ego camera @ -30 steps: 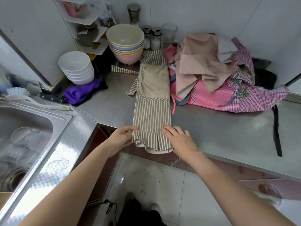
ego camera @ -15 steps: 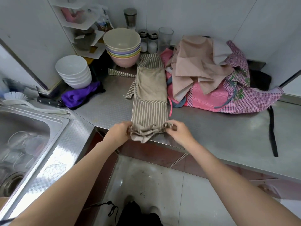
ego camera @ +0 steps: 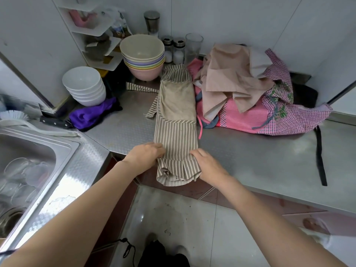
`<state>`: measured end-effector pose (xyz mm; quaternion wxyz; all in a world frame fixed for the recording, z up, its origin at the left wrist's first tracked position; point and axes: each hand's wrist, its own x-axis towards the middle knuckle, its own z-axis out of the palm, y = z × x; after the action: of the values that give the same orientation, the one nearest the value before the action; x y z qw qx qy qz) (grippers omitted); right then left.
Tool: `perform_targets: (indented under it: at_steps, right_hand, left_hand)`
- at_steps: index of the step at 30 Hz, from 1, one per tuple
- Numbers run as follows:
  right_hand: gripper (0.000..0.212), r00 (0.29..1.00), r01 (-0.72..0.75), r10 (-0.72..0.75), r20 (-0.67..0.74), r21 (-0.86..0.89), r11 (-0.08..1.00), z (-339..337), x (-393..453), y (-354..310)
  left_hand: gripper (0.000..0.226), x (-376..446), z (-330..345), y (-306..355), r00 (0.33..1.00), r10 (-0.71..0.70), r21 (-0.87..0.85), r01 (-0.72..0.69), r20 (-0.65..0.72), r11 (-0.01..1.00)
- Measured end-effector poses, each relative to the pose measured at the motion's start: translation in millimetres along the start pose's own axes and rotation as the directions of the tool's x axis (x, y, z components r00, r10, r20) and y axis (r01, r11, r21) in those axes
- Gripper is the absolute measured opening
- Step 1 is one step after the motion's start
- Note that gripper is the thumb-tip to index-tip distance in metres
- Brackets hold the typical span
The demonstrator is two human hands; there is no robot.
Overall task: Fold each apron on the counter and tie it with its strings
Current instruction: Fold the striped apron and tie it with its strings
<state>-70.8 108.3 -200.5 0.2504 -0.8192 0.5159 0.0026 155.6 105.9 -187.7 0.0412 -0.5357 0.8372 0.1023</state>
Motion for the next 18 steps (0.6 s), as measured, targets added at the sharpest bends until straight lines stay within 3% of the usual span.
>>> perform_targets:
  at_steps: [3, 7, 10, 13, 16, 18]
  right_hand:
    - [0.071, 0.996, 0.087, -0.087, 0.008, -0.145, 0.986, 1, -4, 1]
    - [0.071, 0.996, 0.087, -0.089, 0.003, -0.236, 0.968, 1, -8, -7]
    - [0.069, 0.995, 0.092, -0.096, -0.003, -0.244, 0.965, 0, -6, -7]
    - [0.055, 0.998, 0.066, -0.068, -0.013, -0.14, 0.988, 2, 0, -5]
    - [0.023, 0.972, -0.23, 0.232, 0.028, 0.282, 0.931, -10, 8, -10]
    - [0.028, 0.935, -0.347, 0.345, 0.076, 0.384, 0.855, -19, 15, -10]
  left_hand:
    - [0.017, -5, 6, -5, 0.998, -0.07, -0.032, 0.07, -0.004, 0.997]
    - [0.018, -9, 17, -2, 0.987, -0.158, -0.125, 0.156, -0.014, 0.98]
    - [0.011, -9, 18, -7, 0.969, -0.248, -0.334, 0.238, 0.013, 0.912]
    - [0.026, -9, 20, -11, 0.926, -0.372, -0.541, 0.341, 0.055, 0.769]
    - [0.027, -12, 28, -8, 0.85, -0.515, -0.793, 0.389, 0.113, 0.468]
    - [0.02, -15, 27, -2, 0.835, -0.525, -0.872, 0.373, 0.166, 0.317]
